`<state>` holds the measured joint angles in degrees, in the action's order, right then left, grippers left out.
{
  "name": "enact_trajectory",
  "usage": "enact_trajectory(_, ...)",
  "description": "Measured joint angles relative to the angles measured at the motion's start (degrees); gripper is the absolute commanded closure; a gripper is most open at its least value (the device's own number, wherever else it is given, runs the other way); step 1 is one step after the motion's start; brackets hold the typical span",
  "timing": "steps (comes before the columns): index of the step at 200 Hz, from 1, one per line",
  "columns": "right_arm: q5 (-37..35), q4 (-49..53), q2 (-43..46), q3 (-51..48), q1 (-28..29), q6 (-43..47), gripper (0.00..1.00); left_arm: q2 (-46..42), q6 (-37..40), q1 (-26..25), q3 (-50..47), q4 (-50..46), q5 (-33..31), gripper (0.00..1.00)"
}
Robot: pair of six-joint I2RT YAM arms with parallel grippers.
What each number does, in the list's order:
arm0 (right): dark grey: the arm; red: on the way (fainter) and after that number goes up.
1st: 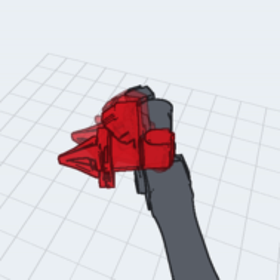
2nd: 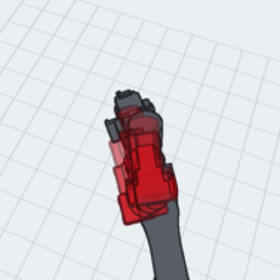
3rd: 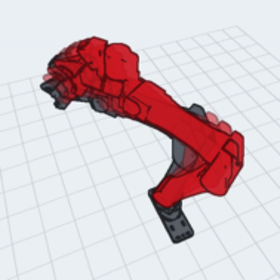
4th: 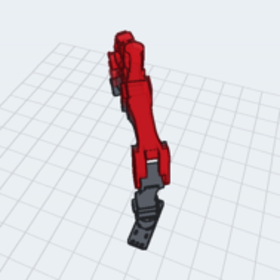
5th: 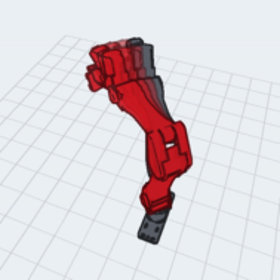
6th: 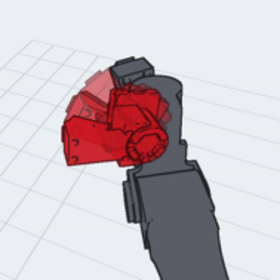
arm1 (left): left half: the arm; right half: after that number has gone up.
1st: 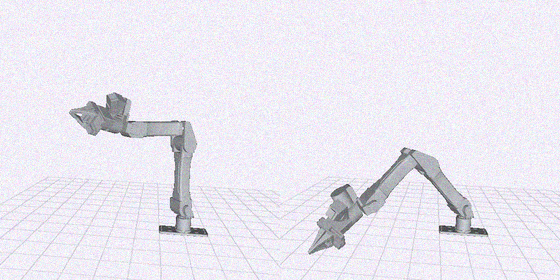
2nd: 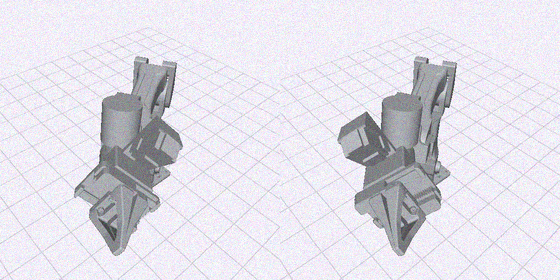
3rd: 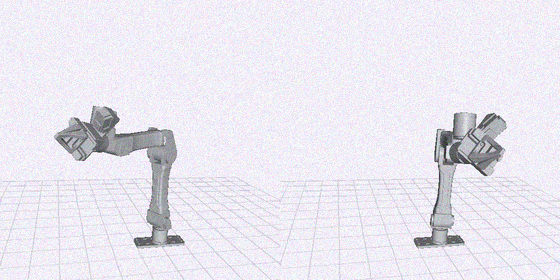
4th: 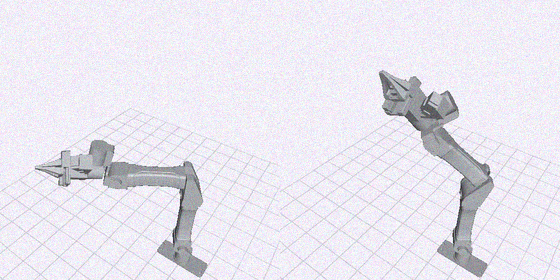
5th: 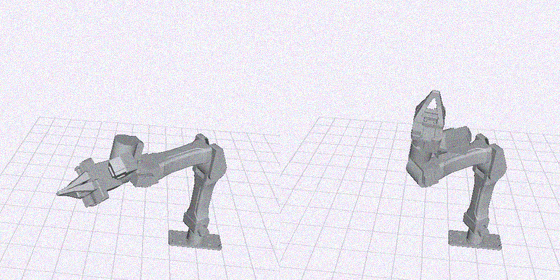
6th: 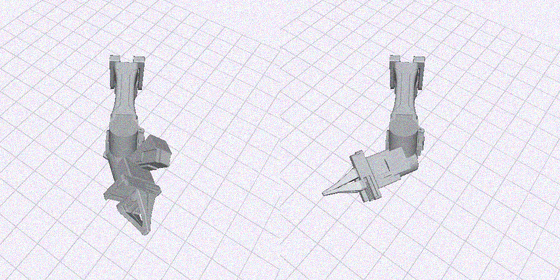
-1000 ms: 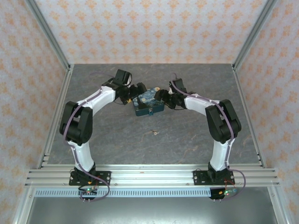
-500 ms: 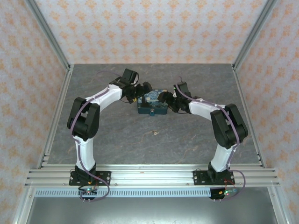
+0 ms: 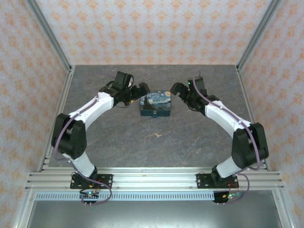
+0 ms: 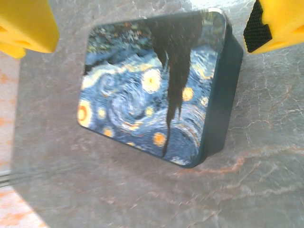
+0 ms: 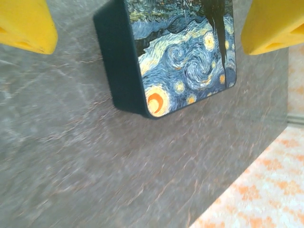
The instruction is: Unlock the padlock with the key
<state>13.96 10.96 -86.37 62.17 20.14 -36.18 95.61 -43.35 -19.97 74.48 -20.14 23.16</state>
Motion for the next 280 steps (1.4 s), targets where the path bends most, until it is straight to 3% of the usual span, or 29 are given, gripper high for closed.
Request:
enact_trajectory(17, -0.2, 1.2, 3.8, -1.3, -2.0, -0.2, 0.01, -3.8, 1.0, 0.1, -1.6, -0.2, 0.4, 0.0)
enact_trajectory(58, 2.6, -3.1, 15.1, -14.7, -6.6, -0.6, 0.0, -9.9, 2.3, 0.1, -5.1, -3.0, 2.4, 0.0)
enact_trajectory(92, 6.1, -1.9, 17.0, -18.6, -4.9, 0.9, 0.13, -15.0, 2.3, 0.1, -7.6, -7.0, 1.8, 0.0)
enact_trajectory(137, 7.5, -0.6, 16.3, -20.7, 3.8, 3.3, 0.26, -22.2, 3.5, 0.2, -7.9, -11.6, -1.5, 0.0)
enact_trajectory(196, 2.4, 6.7, 7.7, -14.9, 16.2, 8.0, 0.33, -21.9, 4.6, 3.9, -6.4, -16.9, -1.9, 0.0)
enact_trajectory(233, -0.5, 11.0, 3.8, -10.0, 19.8, 11.8, 0.38, -21.9, 4.0, 8.5, -7.9, -16.7, 0.8, 0.0)
enact_trajectory(280, -2.2, 14.3, -2.4, -6.6, 23.4, 15.4, 0.44, -21.7, 2.8, 9.3, -10.8, -16.7, 4.4, 0.0)
